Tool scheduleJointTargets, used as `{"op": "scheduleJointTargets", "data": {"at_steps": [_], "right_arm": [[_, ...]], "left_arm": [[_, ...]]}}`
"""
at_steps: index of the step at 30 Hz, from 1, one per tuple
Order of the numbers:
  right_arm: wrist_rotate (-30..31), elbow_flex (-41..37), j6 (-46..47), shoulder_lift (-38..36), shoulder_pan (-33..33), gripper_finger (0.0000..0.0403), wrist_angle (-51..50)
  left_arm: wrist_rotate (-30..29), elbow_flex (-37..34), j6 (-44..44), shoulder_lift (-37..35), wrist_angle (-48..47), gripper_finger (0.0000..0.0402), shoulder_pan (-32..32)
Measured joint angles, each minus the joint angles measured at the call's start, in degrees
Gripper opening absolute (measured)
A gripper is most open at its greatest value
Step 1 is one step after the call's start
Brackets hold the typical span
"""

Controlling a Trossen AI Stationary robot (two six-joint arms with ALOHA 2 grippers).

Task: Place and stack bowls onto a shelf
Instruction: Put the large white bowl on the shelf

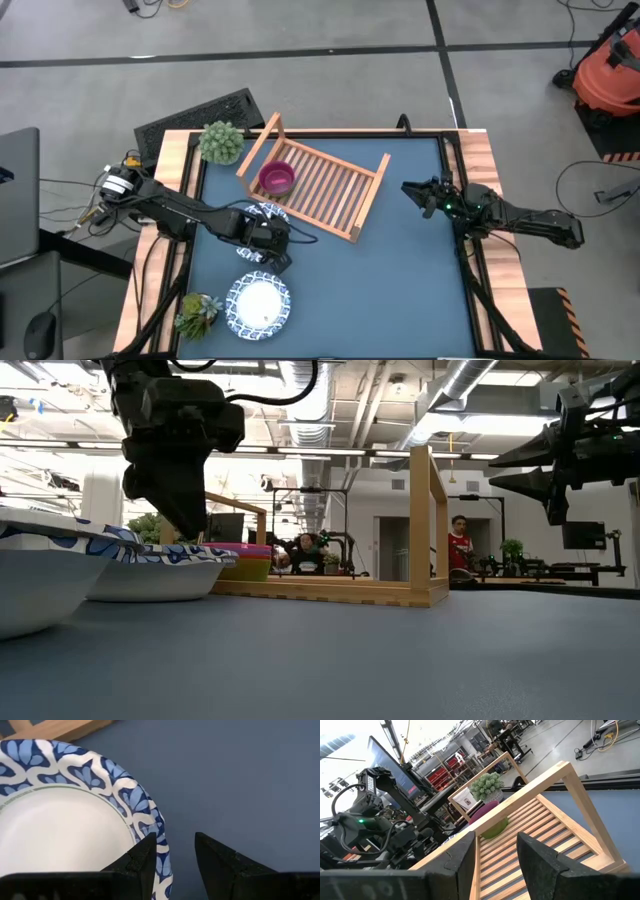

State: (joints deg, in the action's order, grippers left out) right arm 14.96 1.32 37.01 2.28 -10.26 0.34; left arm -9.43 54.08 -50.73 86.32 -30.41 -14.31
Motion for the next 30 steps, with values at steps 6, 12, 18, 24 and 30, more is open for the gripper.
{"op": "scheduleJointTargets", "data": {"at_steps": [6,12,18,24,30], "right_arm": [[0.02,0.00,-0.06,0.02,0.00,0.0171,0.01],[0.02,0.01,-0.20,0.01,0.00,0.0171,0.00],[0.04,0.01,-1.14,0.02,0.00,0.0171,0.02],[0.04,0.02,-1.35,0.02,0.00,0.0171,0.02],[0.04,0.00,-1.48,0.02,0.00,0.0171,0.02]], "left_arm": [[-0.29,0.02,-3.67,0.00,0.00,0.0119,0.02],[-1.62,0.02,-6.79,0.00,-0.02,0.0119,0.01],[-1.98,0.02,-8.45,0.00,-0.04,0.0119,0.28],[-1.98,0.02,-9.10,0.00,-0.25,0.0119,0.28],[-2.80,0.04,-9.11,0.01,-2.83,0.0119,0.33]]}}
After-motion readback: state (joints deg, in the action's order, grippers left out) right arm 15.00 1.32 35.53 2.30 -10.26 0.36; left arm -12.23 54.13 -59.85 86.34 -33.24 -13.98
